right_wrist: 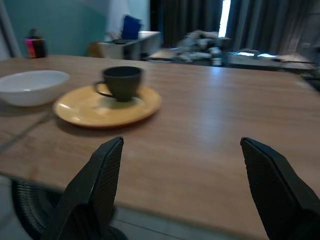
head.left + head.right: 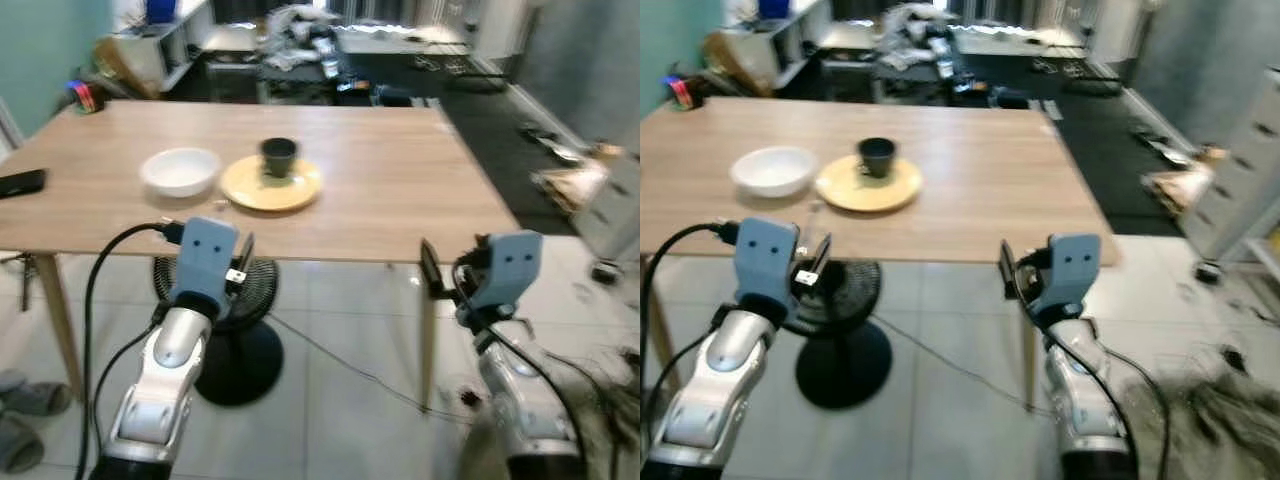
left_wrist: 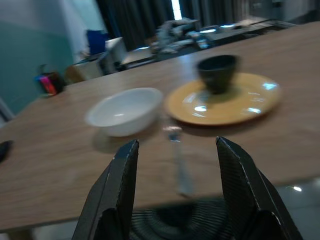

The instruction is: Setting the table

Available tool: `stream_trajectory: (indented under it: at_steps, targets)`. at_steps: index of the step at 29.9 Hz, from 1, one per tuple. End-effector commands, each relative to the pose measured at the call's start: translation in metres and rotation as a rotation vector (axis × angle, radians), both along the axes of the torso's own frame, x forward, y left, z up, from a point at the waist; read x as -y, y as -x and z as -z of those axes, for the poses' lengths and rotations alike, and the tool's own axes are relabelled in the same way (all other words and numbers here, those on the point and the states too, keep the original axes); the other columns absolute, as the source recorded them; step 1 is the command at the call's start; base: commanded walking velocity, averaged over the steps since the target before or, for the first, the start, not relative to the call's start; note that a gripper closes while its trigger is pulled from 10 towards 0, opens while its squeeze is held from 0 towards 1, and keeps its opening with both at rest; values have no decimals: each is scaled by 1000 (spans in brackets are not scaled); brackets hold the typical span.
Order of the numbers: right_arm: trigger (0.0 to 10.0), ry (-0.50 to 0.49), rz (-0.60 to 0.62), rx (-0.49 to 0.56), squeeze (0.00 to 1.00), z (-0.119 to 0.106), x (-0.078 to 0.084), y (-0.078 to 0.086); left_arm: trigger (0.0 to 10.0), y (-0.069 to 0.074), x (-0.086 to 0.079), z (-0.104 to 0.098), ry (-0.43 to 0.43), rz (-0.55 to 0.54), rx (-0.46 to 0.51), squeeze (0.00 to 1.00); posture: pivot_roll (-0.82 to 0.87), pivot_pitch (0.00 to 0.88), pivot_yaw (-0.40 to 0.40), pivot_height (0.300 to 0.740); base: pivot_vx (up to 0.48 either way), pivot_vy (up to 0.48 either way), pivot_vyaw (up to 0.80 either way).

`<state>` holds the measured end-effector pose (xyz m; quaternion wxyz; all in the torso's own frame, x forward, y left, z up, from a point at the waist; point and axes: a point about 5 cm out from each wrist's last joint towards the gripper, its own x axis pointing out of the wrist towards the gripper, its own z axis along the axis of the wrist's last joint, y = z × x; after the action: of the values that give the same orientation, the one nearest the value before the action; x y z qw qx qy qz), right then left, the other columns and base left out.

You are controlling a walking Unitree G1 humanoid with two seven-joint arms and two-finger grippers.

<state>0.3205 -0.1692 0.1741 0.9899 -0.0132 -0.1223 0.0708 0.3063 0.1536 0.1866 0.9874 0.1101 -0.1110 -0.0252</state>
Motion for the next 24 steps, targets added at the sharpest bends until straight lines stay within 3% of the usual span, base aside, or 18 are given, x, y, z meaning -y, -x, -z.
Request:
stream_trajectory:
  at_steps: [1,20,24]
  targets:
    - [10000,5,29,-15,0,4,9,1,10000,0,5,4,3,15,-14,0,-36,0,63,740,480,0,0]
    - [10000,-19,49,3,0,-1,12,-1,10000,-5,8,-1,25,42,-10,0,-38,0,75,740,480,0,0]
    - [10000,-47,89,-9,0,1,19,0,10000,-6,10,-2,29,66,-12,0,-39,0,73,740,480,0,0]
